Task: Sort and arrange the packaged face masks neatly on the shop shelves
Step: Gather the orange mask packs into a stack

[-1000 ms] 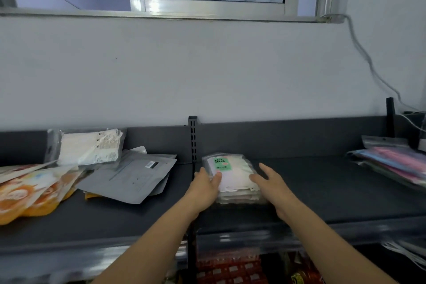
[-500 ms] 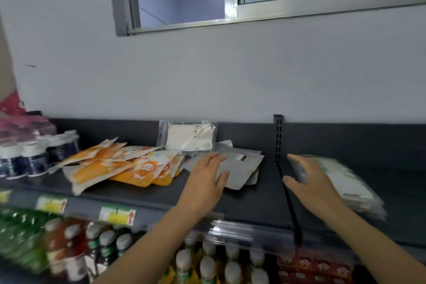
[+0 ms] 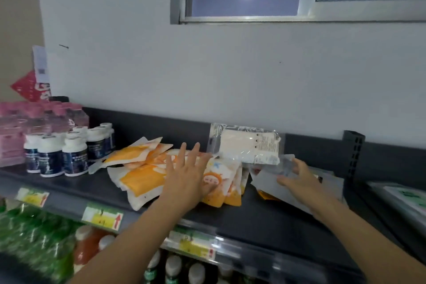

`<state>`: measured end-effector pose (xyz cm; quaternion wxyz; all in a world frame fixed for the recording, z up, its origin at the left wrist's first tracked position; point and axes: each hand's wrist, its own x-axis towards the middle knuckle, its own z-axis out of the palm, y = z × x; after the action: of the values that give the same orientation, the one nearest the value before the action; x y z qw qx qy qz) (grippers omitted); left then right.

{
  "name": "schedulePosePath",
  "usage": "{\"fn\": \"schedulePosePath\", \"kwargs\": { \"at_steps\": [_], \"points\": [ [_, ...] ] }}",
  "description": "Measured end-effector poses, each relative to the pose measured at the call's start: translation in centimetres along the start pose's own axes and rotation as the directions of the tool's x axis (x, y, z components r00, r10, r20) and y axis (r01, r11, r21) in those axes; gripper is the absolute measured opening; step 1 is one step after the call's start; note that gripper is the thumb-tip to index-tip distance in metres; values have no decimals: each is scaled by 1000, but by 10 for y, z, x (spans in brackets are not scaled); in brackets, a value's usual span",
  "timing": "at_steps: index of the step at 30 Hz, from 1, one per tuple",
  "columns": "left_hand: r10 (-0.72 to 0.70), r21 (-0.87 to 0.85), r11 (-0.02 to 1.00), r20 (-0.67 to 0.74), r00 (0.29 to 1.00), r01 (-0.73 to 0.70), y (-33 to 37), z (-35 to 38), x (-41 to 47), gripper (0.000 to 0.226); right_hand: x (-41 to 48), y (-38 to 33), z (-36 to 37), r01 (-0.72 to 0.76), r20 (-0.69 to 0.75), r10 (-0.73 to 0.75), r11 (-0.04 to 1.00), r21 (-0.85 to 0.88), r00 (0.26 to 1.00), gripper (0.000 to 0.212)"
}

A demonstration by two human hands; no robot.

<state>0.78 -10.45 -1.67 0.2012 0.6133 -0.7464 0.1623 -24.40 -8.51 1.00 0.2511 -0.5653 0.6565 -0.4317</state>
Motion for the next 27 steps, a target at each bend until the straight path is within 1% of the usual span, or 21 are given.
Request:
{"fn": "schedulePosePath", "kwargs": {
  "at_steps": [2,4,6,7,10,11,14,16,18,19,21,22,24,25,27],
  "points": [
    [-19,-10,1000,125,992,21,-12,5,17,84,14,-1,16,-23,-11,24,1000,21,1000,74],
    [-27,-56,998,243,970,42,-18,14,27,88,25,-3,25,-58,-40,60,997,49,997,78],
    [-23,-139,987,355,935,77,-20,26,31,82,35,-4,31,-97,-63,103,991,87,993,81],
    [-11,-171,982,388,922,84,-20,33,32,78,40,-4,33,-109,-77,117,989,103,990,83],
    [22,-214,975,387,922,67,-20,39,32,70,55,-4,36,-126,-139,146,981,146,979,85],
    [32,-223,973,385,922,59,-20,39,33,70,60,-4,37,-142,-160,170,974,174,972,88],
    [52,-240,970,369,928,41,-20,42,34,69,72,-7,42,-177,-185,244,932,317,952,98],
    [58,-253,967,346,936,34,-21,44,33,69,82,-9,49,-170,-196,268,897,407,943,98],
    [62,-270,962,333,941,32,-22,45,34,68,88,-12,56,-154,-222,285,870,468,932,86],
    [63,-277,960,334,941,35,-22,45,34,68,89,-14,60,-142,-239,291,857,495,926,77],
    [62,-284,958,341,938,40,-22,45,36,68,85,-20,67,-113,-227,271,838,535,935,54],
    [60,-283,958,339,939,41,-22,46,36,68,81,-24,69,-87,-220,229,854,513,948,44],
    [57,-280,959,327,943,39,-22,47,37,68,72,-32,67,10,-283,94,939,343,955,30],
    [56,-280,959,323,945,39,-23,48,38,68,69,-36,64,82,-343,-1,972,221,939,28],
    [56,-289,957,320,946,41,-23,49,38,67,59,-43,55,214,-447,-190,977,3,874,23]
  ]
}}
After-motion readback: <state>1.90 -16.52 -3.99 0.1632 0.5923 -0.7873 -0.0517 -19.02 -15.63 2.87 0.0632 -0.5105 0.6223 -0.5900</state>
